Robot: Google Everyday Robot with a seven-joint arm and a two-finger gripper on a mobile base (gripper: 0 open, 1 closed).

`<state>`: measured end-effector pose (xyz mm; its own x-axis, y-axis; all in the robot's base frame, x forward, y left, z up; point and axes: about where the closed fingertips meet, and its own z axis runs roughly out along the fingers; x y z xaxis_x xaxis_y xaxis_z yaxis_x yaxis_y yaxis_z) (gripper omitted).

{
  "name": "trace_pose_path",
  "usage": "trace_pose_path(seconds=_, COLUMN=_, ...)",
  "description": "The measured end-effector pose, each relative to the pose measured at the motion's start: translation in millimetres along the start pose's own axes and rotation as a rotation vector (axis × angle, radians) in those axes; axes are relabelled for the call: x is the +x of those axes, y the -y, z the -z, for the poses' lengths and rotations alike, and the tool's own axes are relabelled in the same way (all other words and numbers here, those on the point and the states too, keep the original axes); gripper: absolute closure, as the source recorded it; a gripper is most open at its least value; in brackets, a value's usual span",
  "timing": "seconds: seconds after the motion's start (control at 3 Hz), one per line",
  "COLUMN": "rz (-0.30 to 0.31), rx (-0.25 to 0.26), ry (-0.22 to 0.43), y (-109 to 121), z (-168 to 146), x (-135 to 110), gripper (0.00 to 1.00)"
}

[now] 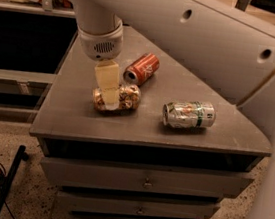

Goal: Place orange can upright

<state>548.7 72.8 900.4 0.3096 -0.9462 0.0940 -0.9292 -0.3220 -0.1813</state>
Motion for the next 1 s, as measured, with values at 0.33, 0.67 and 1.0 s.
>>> trace_pose_path(seconds=0.33, rz=-0.006, rx=-0.063, ry=0.055, y=9, z=-19, x=0, gripper=0.00)
trace_pose_path(seconds=0.67, rz=-0.002, rx=-0.099, ry=0.087, y=3, z=-35, x=-1, gripper=0.00)
trace_pose_path(seconds=1.0, rz=-0.016, rx=-0.129, ry=0.118, y=-7, z=-52, x=4, gripper=0.00)
